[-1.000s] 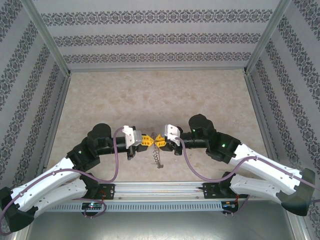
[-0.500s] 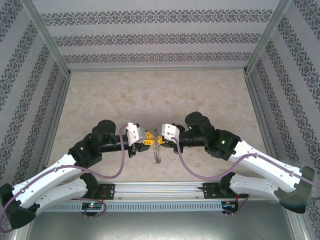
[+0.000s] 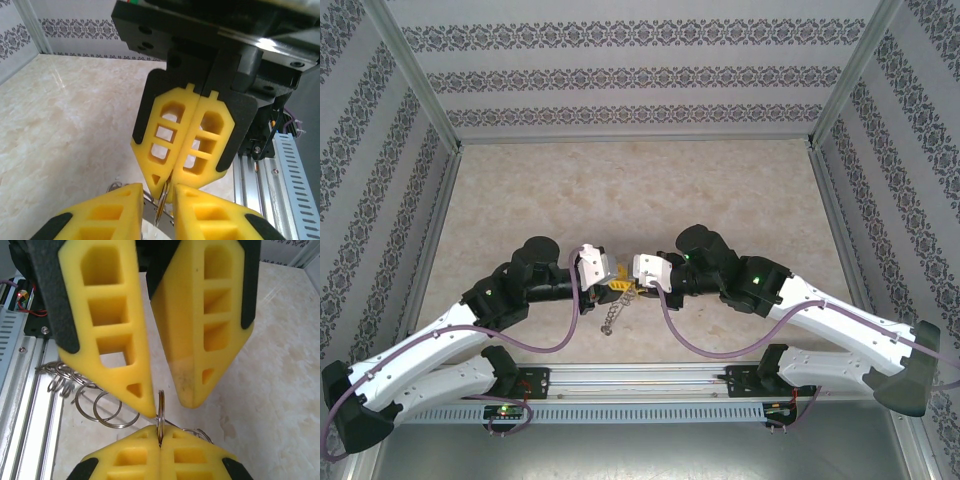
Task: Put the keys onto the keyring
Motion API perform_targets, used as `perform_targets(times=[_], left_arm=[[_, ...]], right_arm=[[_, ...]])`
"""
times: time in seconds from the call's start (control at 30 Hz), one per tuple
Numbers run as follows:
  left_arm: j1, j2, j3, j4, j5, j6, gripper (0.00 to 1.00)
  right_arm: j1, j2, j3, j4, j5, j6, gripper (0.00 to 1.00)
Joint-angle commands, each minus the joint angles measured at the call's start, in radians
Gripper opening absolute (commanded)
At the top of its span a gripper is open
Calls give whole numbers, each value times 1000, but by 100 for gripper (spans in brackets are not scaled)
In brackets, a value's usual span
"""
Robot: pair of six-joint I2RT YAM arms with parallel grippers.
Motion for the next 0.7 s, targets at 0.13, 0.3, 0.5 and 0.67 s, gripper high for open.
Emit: perform_targets(times=[0.13,0.3,0.5,0.67], left_arm=[[1,-3,29,-41,19,0,22],[1,11,35,-39,11,4,20],[1,41,49,-35,5,10,19],[1,30,38,-7,9,0,0]], right_arm=[[13,-8,40,10,-7,-12,0],[16,-12,40,6,-17,-12,0],[22,-8,33,10,-31,-5,0],[23,-11,30,11,-29,-5,0]])
